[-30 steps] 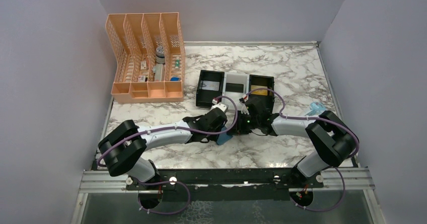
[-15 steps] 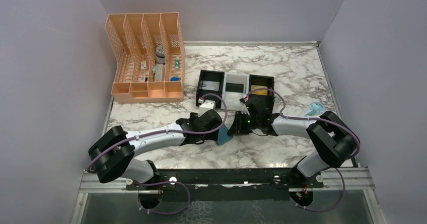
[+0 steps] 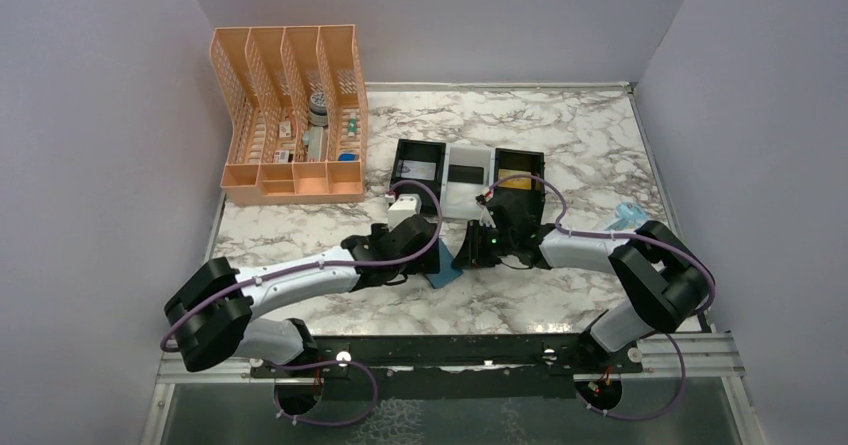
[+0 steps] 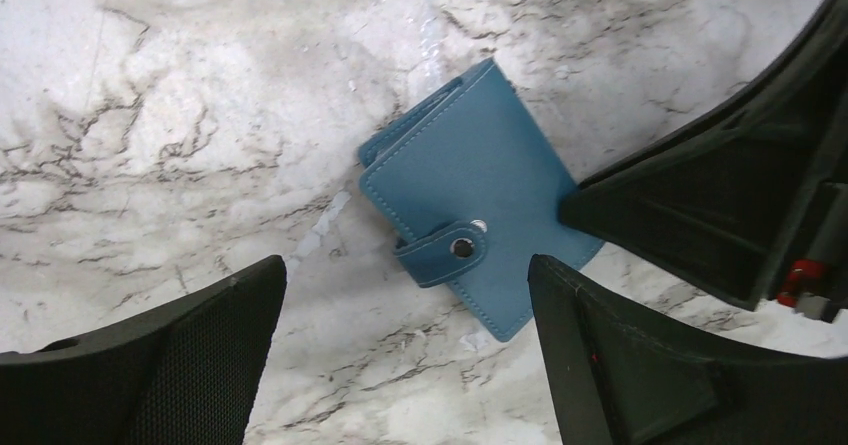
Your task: Take the credit cards out of the card holder
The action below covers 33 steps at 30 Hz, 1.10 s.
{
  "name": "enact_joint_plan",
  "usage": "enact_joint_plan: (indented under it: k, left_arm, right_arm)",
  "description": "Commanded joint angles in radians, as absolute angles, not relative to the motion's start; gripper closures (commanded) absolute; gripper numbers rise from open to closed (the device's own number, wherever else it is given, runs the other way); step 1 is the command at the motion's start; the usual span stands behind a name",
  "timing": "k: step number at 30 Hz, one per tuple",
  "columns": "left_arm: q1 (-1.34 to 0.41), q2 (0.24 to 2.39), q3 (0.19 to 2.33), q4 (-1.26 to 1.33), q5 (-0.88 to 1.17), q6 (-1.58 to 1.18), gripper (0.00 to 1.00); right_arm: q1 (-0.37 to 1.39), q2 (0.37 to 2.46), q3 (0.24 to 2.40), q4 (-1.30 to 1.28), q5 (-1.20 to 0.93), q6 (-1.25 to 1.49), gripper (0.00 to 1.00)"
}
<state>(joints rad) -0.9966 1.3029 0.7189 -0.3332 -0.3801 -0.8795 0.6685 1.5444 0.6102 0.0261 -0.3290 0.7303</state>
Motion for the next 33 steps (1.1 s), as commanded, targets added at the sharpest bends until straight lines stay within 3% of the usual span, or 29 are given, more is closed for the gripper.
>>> enact_joint_plan:
  k: [1,11,27,33]
  left_arm:
    - [-0.996,1.345,0.788,-0.312,-0.354,-0.863,0.06]
    - [-0.996,1.563,0.891,-0.38,-0.325,-0.912,0.14]
    - [-0.993,1.44,0.789,-0.438,-0.385,-0.959,0.5]
    - [-0.993,1.412,0.756,-0.434,-0.388,-0.991,0.55]
  right_arm:
    - [0.676,1.559,0.614,-0.044,-0.283,0.716,0.77]
    - [0.676,1.56,0.616,-0.049,-0.279,0.716,0.77]
    - [0.676,1.561,0.626,-0.067,-0.267,0.714,0.77]
    - [0.675,1.559,0.624,-0.068,-0.267,0.716,0.77]
